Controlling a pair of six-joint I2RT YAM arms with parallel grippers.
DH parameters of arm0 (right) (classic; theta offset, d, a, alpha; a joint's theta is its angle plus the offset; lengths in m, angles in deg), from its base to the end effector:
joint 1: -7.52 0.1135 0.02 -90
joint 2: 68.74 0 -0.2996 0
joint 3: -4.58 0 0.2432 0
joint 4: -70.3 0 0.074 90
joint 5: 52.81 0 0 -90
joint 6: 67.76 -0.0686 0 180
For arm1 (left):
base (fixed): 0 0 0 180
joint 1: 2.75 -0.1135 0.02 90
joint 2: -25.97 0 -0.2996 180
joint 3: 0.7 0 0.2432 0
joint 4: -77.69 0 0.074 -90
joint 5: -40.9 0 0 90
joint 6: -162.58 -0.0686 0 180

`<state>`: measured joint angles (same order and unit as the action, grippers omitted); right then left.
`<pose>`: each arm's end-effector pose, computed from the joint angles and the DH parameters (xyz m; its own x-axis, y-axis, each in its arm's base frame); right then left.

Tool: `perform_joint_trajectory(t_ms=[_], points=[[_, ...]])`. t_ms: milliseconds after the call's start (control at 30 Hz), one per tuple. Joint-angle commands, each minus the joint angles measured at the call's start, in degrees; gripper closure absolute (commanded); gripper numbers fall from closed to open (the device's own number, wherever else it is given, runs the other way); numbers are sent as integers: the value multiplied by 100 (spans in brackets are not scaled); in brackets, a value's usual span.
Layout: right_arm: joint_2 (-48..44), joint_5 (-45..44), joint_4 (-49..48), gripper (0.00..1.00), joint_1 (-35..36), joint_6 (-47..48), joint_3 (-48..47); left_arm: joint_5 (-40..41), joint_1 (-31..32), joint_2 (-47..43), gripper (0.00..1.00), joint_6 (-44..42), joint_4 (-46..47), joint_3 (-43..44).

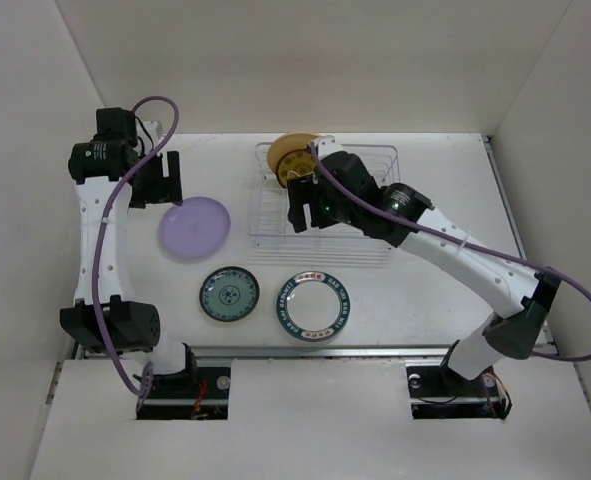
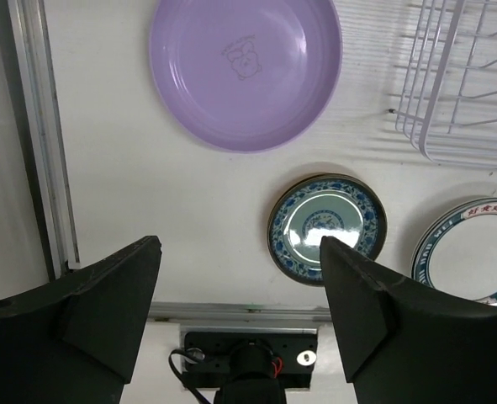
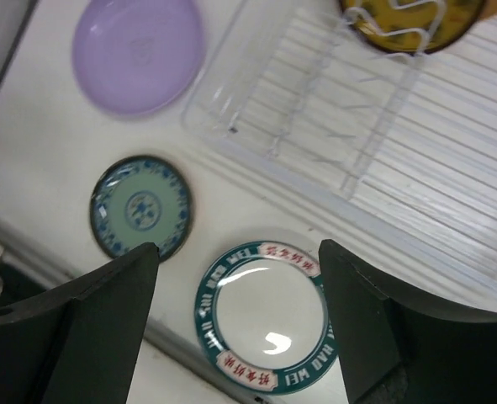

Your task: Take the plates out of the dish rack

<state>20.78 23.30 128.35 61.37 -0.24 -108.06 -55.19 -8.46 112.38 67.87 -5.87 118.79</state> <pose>0.2236 0.2781 0.4281 -0.5674 -0.1475 -0.8101 -0.4879 0.8528 0.1865 0.2948 0.0222 0.4355 -0.7676 0.0053 -0.6409 0.0314 0.9991 -0.0293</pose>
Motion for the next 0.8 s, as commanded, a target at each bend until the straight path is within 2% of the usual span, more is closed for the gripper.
perform_joint_trajectory(t_ms=[0, 133, 300, 367, 600, 767], points=[[31, -492, 79, 17, -347, -169, -59, -77, 18, -81, 26, -179, -25, 0], [224, -492, 79, 15, -1031, -116, -428, -77, 97, 244, 26, -346, -296, 464], [618, 61, 27, 15, -1806, -11, -728, -393, 273, 893, 25, -346, -692, 1404], [760, 193, 26, 15, -2069, 112, -807, -393, 334, 973, 25, -346, -693, 1459], [1533, 141, -324, 15, -2360, 683, -1071, -95, 501, 1237, 25, -505, -570, 1388], [2129, 597, -1018, 15, -2571, 1008, -1395, -33, 563, 1570, 25, -505, -570, 1651]])
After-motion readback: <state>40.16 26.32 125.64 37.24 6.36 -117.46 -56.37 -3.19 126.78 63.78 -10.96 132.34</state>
